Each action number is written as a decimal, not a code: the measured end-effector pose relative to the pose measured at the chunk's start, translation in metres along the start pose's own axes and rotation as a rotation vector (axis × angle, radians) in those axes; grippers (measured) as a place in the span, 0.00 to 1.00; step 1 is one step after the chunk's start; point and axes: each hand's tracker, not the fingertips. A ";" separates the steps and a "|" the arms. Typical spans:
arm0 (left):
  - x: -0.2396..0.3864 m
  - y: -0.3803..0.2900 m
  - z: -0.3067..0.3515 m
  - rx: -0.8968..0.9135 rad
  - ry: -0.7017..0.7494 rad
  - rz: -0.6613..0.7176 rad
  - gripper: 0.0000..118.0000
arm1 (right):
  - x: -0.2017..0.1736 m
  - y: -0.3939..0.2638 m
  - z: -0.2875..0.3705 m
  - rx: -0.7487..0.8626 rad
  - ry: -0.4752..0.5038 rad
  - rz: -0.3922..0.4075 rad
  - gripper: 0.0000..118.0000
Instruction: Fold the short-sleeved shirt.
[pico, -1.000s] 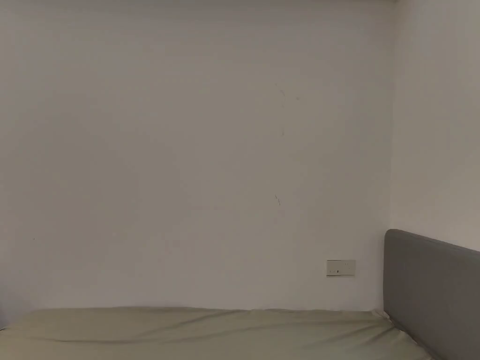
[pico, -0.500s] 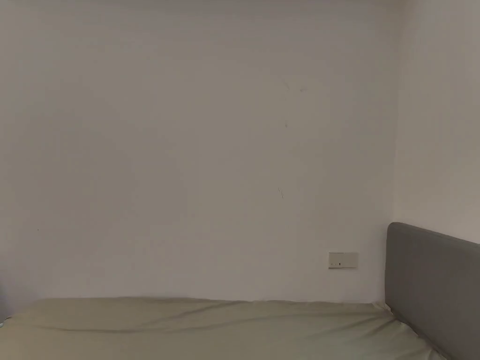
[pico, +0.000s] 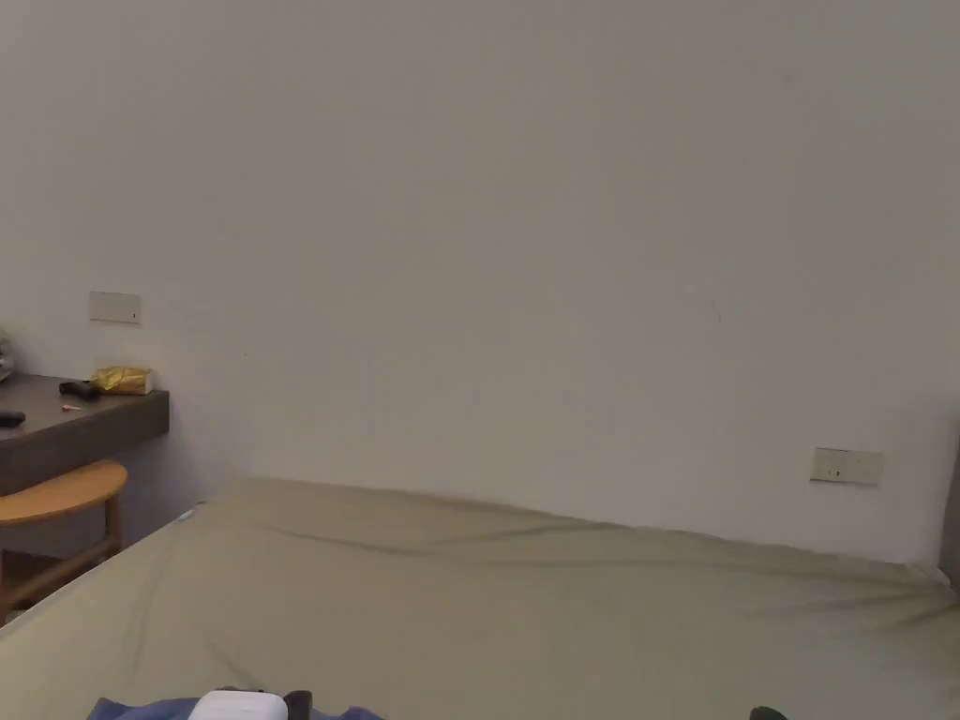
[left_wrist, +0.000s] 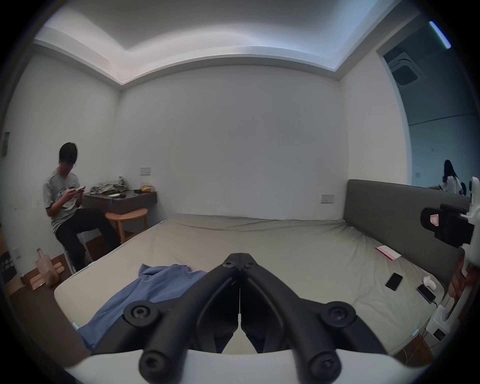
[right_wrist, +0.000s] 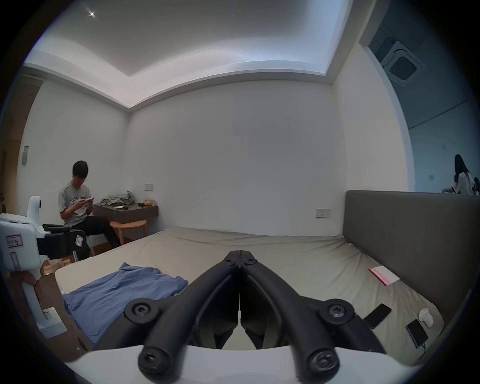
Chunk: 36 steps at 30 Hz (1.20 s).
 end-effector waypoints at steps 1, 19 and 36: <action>-0.012 -0.004 -0.007 -0.017 0.028 0.002 0.57 | -0.006 -0.001 -0.003 -0.001 0.010 0.009 0.01; -0.091 -0.200 -0.292 -0.661 0.095 0.012 1.00 | -0.055 -0.052 -0.091 -0.124 0.128 0.126 0.01; -0.095 -0.215 -0.367 -0.706 0.181 -0.080 0.09 | 0.006 -0.128 -0.104 -0.377 0.050 -0.009 0.01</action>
